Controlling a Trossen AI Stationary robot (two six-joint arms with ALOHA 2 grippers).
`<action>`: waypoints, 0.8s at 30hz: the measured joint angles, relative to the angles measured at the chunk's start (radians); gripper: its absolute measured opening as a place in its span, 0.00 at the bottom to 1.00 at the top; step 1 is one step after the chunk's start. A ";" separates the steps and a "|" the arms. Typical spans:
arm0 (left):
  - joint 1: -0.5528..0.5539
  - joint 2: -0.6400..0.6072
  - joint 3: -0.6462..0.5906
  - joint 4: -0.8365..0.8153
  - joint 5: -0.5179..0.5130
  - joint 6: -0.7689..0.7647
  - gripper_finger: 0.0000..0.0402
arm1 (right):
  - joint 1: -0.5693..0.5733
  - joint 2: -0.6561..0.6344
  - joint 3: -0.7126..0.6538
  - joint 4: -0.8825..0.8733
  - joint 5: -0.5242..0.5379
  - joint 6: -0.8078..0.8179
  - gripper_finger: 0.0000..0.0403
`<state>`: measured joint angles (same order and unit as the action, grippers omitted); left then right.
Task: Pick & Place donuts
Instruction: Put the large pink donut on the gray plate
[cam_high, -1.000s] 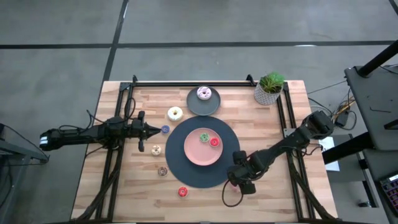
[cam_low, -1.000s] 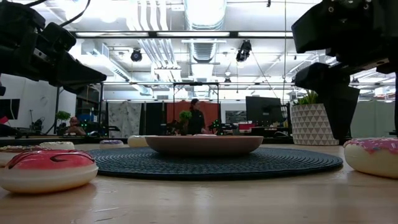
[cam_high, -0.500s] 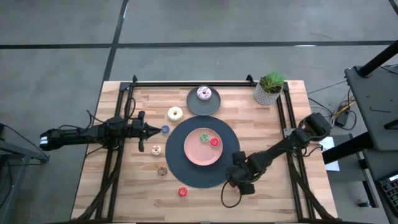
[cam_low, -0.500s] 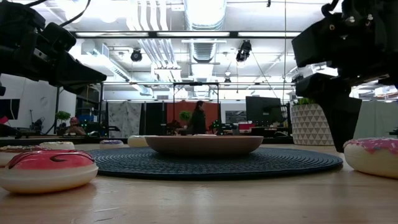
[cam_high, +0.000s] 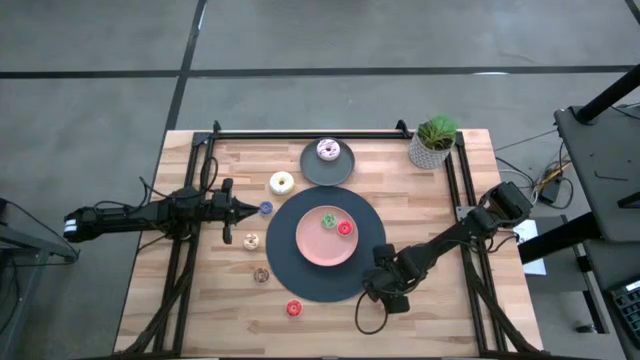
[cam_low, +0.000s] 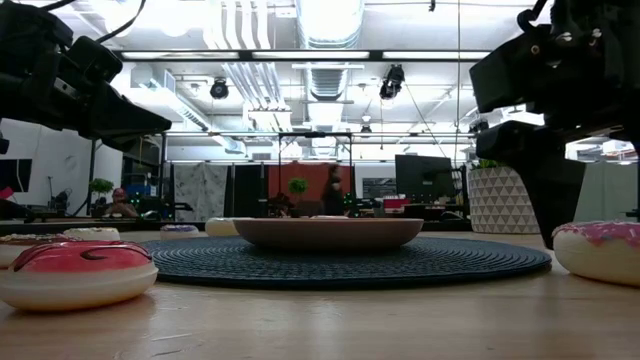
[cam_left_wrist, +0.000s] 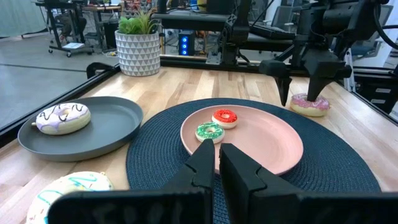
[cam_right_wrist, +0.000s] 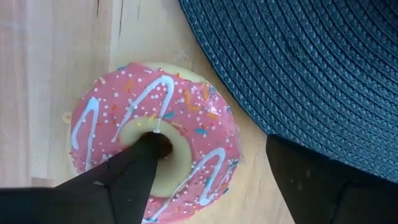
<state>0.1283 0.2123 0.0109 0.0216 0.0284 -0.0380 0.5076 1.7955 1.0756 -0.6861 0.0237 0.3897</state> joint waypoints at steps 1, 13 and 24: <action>0.000 0.000 0.000 0.000 0.000 0.000 0.00 | 0.000 0.000 0.000 0.000 -0.002 0.000 0.70; 0.000 0.000 0.000 0.000 0.000 0.000 0.00 | 0.000 0.000 0.000 0.000 -0.006 0.000 0.54; 0.000 0.000 0.000 0.000 0.000 0.000 0.00 | 0.000 -0.007 0.000 0.002 -0.008 0.000 0.48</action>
<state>0.1283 0.2123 0.0108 0.0216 0.0284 -0.0379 0.5076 1.7882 1.0752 -0.6846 0.0162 0.3895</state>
